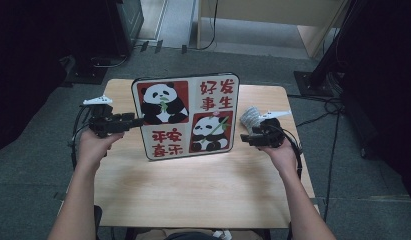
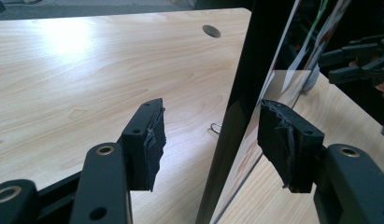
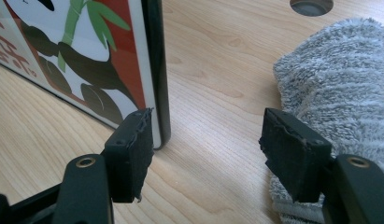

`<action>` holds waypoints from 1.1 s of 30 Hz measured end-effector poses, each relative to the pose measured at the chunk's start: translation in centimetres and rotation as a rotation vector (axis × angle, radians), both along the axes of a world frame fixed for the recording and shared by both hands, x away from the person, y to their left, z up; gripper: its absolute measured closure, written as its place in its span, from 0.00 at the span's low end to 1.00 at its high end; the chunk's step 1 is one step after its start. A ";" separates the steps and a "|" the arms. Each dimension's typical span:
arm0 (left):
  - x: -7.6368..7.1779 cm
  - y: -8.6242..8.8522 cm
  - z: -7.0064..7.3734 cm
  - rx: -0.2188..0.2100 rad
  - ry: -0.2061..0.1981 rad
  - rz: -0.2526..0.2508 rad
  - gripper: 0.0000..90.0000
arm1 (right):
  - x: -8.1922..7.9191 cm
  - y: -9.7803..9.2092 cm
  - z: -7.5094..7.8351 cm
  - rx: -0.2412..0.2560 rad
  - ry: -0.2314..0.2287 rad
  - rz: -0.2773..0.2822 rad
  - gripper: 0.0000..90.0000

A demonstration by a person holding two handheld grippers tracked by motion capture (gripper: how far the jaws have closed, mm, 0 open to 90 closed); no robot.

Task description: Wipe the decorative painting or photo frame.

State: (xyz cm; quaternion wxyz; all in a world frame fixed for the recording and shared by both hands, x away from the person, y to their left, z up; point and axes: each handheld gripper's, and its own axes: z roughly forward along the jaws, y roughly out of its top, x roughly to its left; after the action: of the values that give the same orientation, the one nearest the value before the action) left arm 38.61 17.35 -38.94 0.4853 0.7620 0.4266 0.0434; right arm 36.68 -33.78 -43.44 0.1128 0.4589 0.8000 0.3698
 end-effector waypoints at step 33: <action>-0.5 0.7 0.1 0.064 -0.012 -0.043 0.40 | 0.2 -0.8 -0.4 0.017 0.002 -0.015 0.38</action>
State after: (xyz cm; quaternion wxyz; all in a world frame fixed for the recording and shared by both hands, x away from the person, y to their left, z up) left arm 38.10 18.00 -38.86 0.4641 0.7858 0.4055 0.0511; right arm 36.89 -34.62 -43.80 0.1109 0.4661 0.7936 0.3750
